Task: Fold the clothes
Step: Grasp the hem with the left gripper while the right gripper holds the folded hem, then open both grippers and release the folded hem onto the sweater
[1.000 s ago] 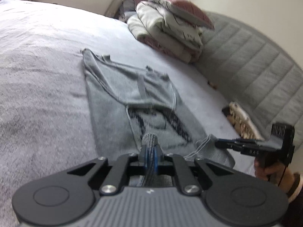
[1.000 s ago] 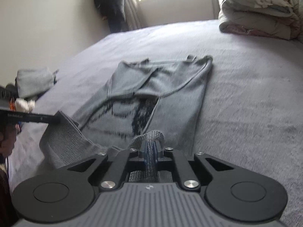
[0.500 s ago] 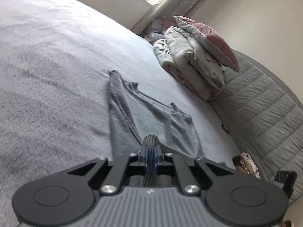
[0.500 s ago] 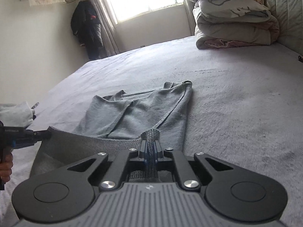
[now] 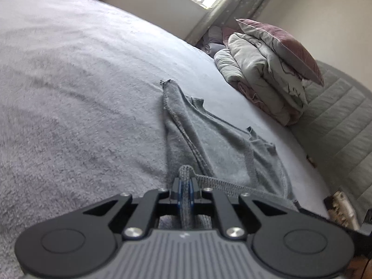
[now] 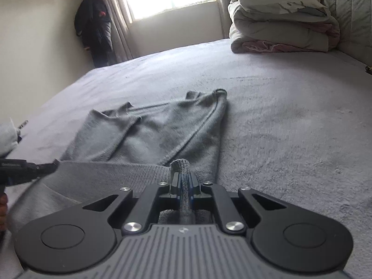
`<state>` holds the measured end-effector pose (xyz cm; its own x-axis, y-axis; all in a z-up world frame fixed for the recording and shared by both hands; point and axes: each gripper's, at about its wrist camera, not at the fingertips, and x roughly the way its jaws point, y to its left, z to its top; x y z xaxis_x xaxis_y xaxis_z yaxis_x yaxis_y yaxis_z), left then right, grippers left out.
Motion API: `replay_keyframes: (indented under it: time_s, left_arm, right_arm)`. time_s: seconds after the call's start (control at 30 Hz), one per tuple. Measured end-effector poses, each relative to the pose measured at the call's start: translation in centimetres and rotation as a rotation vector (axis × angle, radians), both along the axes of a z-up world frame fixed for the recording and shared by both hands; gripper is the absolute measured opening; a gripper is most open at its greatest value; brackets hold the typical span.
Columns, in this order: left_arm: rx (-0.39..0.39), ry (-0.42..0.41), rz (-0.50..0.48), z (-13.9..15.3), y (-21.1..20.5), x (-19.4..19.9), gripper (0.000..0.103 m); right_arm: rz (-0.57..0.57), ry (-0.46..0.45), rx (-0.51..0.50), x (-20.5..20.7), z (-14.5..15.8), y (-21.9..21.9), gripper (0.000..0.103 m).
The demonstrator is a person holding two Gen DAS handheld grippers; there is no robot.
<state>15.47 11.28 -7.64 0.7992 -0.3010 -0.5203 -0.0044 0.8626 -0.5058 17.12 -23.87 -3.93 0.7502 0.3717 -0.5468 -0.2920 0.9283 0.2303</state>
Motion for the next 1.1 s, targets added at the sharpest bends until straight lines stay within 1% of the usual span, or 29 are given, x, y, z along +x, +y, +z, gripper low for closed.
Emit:
replay_keyframes:
  time_s: [0.03,0.07,0.1,0.13,0.17,0.2,0.23,0.3,0.33,0.37,0.47,0.53,0.6,0.7,0.77,0.8,0.83,0.87,0.9,0.97,1.07,1.1]
  left_arm:
    - [0.016,-0.002,-0.003,0.2,-0.2,-0.1,0.011]
    - [0.023,-0.003,-0.007,0.4,-0.3,-0.2,0.016]
    - [0.023,-0.003,-0.007,0.7,-0.3,-0.4,0.026]
    - [0.016,0.001,0.002,1.0,-0.2,-0.7,0.036]
    - [0.007,0.007,0.017,1.3,0.0,-1.1,0.064]
    - [-0.001,0.013,0.032,1.7,0.2,-1.6,0.079]
    - [-0.019,0.014,0.04,1.9,0.3,-2.0,0.079]
    - [-0.078,0.037,0.036,2.3,0.9,-2.9,0.079]
    - [-0.107,0.057,0.032,2.5,1.1,-3.4,0.079]
    - [-0.129,0.079,0.025,2.5,1.2,-3.8,0.079]
    - [-0.176,0.153,-0.007,2.4,1.4,-5.1,0.079]
    - [-0.199,0.202,-0.021,2.0,1.5,-6.1,0.079]
    - [-0.215,0.219,-0.027,1.6,1.4,-7.1,0.079]
    - [-0.216,0.223,-0.03,1.2,1.4,-8.5,0.079]
    - [-0.221,0.222,-0.032,1.0,1.3,-9.2,0.079]
    - [-0.221,0.221,-0.032,1.0,1.3,-9.4,0.079]
    - [-0.215,0.219,-0.033,0.9,1.2,-9.6,0.079]
    - [-0.197,0.216,-0.035,0.9,1.0,-9.7,0.079]
    - [-0.176,0.212,-0.038,1.0,0.8,-9.8,0.078]
    - [-0.125,0.203,-0.048,1.0,0.3,-9.9,0.076]
    - [-0.031,0.181,-0.084,1.2,-0.6,-9.9,0.075]
    - [-0.019,0.181,-0.093,1.3,-0.7,-9.9,0.075]
  right_arm:
    - [-0.006,0.0,0.002,-0.1,0.0,0.0,0.01]
    - [-0.013,0.004,0.008,-0.2,0.2,-0.1,0.01]
    - [-0.018,0.012,0.021,-0.4,0.6,-0.3,0.011]
    - [-0.022,0.02,0.035,-0.5,0.9,-0.5,0.017]
    - [-0.026,0.026,0.052,-0.7,1.3,-0.9,0.026]
    - [-0.031,0.027,0.071,-1.0,1.8,-1.3,0.03]
    - [-0.035,0.03,0.093,-1.4,2.3,-1.9,0.034]
    - [-0.041,0.043,0.134,-2.2,3.2,-3.1,0.035]
    - [-0.046,0.06,0.152,-2.6,3.5,-3.7,0.036]
    - [-0.054,0.083,0.167,-3.1,3.7,-4.4,0.039]
    - [-0.065,0.143,0.221,-4.7,4.2,-6.3,0.04]
    - [-0.039,0.168,0.266,-5.9,4.2,-7.1,0.04]
    - [-0.002,0.178,0.291,-6.9,4.1,-7.4,0.04]
    - [0.035,0.218,0.278,-7.7,3.3,-6.8,0.04]
    - [0.04,0.249,0.258,-7.9,2.5,-6.1,0.04]
    - [0.034,0.251,0.238,-8.0,2.2,-5.7,0.039]
    - [0.026,0.25,0.215,-8.2,2.0,-5.4,0.028]
    - [0.02,0.248,0.187,-8.2,1.8,-5.1,0.011]
    - [0.014,0.245,0.158,-8.2,1.6,-4.8,0.011]
    - [-0.025,0.278,0.146,-7.9,0.9,-4.7,0.01]
    - [-0.051,0.296,0.163,-7.9,0.8,-4.6,0.01]
    - [-0.056,0.304,0.171,-7.9,0.9,-4.7,0.012]
